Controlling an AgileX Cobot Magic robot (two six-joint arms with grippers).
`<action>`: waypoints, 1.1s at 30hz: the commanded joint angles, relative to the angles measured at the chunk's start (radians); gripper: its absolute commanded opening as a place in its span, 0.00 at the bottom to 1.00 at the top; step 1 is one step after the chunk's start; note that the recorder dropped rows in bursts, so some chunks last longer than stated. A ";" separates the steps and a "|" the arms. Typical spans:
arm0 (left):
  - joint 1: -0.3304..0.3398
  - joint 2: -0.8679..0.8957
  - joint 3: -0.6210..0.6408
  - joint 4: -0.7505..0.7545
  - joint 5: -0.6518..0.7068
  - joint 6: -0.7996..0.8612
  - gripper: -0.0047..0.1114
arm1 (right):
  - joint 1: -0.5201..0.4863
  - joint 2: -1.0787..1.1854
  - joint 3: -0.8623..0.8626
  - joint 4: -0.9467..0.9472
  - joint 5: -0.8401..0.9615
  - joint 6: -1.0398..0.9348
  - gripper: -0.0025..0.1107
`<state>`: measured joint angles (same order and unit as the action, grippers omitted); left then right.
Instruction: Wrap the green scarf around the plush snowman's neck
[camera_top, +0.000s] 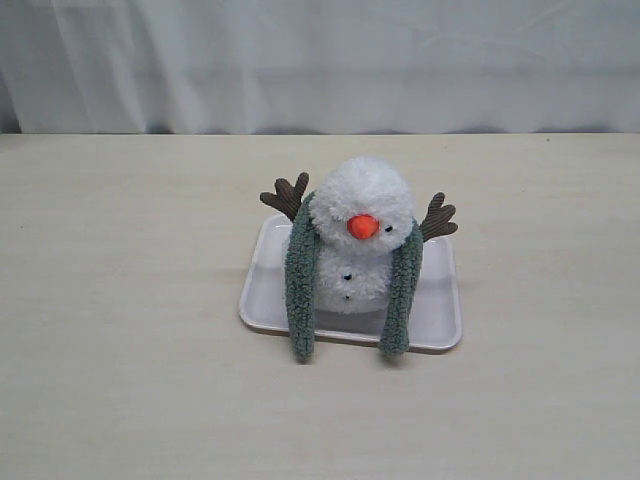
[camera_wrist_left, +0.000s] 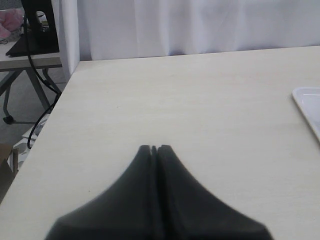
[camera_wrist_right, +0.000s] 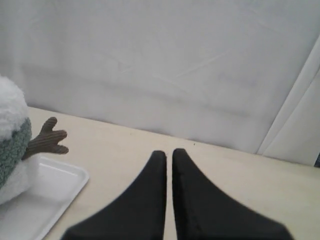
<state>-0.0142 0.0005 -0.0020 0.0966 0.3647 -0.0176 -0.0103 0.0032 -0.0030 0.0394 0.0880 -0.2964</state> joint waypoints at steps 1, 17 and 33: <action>0.001 0.000 0.002 -0.001 -0.008 0.001 0.04 | 0.001 -0.003 0.003 0.006 0.090 -0.003 0.06; 0.001 0.000 0.002 -0.001 -0.008 0.001 0.04 | 0.001 -0.003 0.003 -0.007 0.254 -0.003 0.06; 0.001 0.000 0.002 -0.001 -0.010 0.001 0.04 | 0.001 -0.003 0.003 -0.007 0.252 -0.003 0.06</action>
<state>-0.0142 0.0005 -0.0020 0.0966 0.3647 -0.0154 -0.0103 0.0032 -0.0030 0.0372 0.3383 -0.2964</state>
